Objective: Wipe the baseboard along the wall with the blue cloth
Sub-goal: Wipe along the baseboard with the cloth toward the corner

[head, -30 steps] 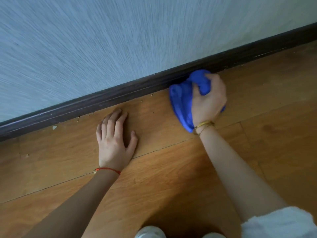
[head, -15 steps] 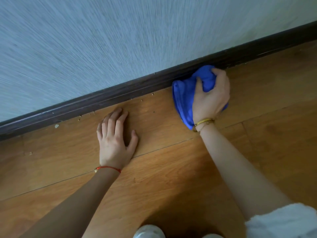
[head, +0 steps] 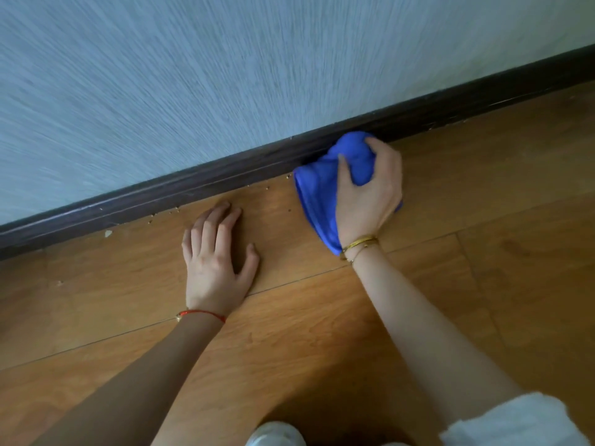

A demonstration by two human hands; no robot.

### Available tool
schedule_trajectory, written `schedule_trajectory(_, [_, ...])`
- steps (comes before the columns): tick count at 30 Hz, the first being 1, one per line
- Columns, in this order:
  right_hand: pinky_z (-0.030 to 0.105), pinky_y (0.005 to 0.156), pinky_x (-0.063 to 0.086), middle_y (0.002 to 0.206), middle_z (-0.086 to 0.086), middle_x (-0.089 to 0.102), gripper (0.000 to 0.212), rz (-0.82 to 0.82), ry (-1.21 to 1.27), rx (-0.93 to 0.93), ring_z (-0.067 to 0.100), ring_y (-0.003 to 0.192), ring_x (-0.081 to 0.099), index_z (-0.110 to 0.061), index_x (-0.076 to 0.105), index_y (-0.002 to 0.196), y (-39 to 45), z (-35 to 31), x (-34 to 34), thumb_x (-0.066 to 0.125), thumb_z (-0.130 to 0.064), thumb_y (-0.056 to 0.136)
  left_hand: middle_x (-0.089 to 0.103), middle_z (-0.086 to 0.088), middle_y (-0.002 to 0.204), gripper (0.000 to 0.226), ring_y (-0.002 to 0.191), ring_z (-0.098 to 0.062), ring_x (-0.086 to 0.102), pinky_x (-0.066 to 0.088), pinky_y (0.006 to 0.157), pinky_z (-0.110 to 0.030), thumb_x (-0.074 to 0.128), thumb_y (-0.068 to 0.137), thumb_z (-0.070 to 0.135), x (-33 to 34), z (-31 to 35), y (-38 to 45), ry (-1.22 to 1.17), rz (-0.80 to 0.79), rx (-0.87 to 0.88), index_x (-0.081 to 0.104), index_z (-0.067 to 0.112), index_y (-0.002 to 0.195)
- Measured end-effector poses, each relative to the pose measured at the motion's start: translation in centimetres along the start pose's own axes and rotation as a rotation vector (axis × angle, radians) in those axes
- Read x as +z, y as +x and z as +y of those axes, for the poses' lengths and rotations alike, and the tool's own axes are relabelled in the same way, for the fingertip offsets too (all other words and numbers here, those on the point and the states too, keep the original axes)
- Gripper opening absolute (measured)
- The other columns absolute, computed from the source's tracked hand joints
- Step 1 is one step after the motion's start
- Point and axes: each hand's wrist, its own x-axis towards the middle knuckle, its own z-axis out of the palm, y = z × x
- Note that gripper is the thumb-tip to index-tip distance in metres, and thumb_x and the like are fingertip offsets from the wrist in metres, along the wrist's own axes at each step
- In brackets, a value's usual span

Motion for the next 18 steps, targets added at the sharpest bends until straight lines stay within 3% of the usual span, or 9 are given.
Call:
schedule_trajectory(4, [0.034,0.082,0.051,0.096,0.010,0.068,0.025,-0.224,0.023,-0.263,0.026,0.089,0.062,-0.002,0.070,0.100,-4.2,-2.4,1.8,0.078,-0.008,0.077,0.050,-0.012,0.150,0.056,0.135,-0.035,0.045,0.031,0.114,-0.056,0.054,0.091,0.035,0.0,-0.2,0.0,0.007,0.007,0.013,0.055,0.007,0.139])
schedule_trajectory(8, [0.026,0.093,0.047,0.102,0.000,0.068,0.023,-0.161,-0.024,-0.089,0.017,0.098,0.060,-0.013,0.071,0.104,-1.4,-0.1,0.6,0.065,-0.023,0.084,0.048,-0.011,0.151,0.057,0.137,-0.034,0.044,0.030,0.115,-0.058,0.054,0.094,0.037,-0.2,-0.2,0.1,0.001,-0.009,0.017,0.053,0.008,0.143])
schedule_trajectory(11, [0.018,0.090,0.044,0.103,0.003,0.066,0.026,-0.053,0.010,0.030,0.018,0.099,0.061,-0.009,0.068,0.107,-0.4,0.5,-0.2,0.074,-0.015,0.082,0.049,-0.012,0.150,0.056,0.137,-0.034,0.044,0.031,0.114,-0.059,0.055,0.094,0.036,-0.1,-0.1,0.1,0.012,-0.008,0.011,0.054,0.008,0.142])
schedule_trajectory(16, [0.029,0.082,0.047,0.093,0.008,0.069,0.029,-0.240,-0.005,-0.251,0.023,0.087,0.061,-0.003,0.070,0.099,-3.0,-1.6,1.3,0.083,-0.011,0.075,0.050,-0.011,0.150,0.056,0.134,-0.035,0.046,0.032,0.113,-0.058,0.053,0.091,0.035,0.0,-0.1,0.1,0.019,-0.003,0.009,0.056,0.008,0.140])
schedule_trajectory(18, [0.028,0.083,0.046,0.094,0.006,0.069,0.028,-0.237,-0.006,-0.242,0.022,0.088,0.062,-0.005,0.070,0.100,-2.4,-0.9,1.0,0.082,-0.012,0.075,0.049,-0.010,0.151,0.056,0.135,-0.034,0.044,0.031,0.114,-0.058,0.053,0.092,0.036,-0.1,-0.2,0.1,0.011,-0.009,0.008,0.055,0.008,0.141])
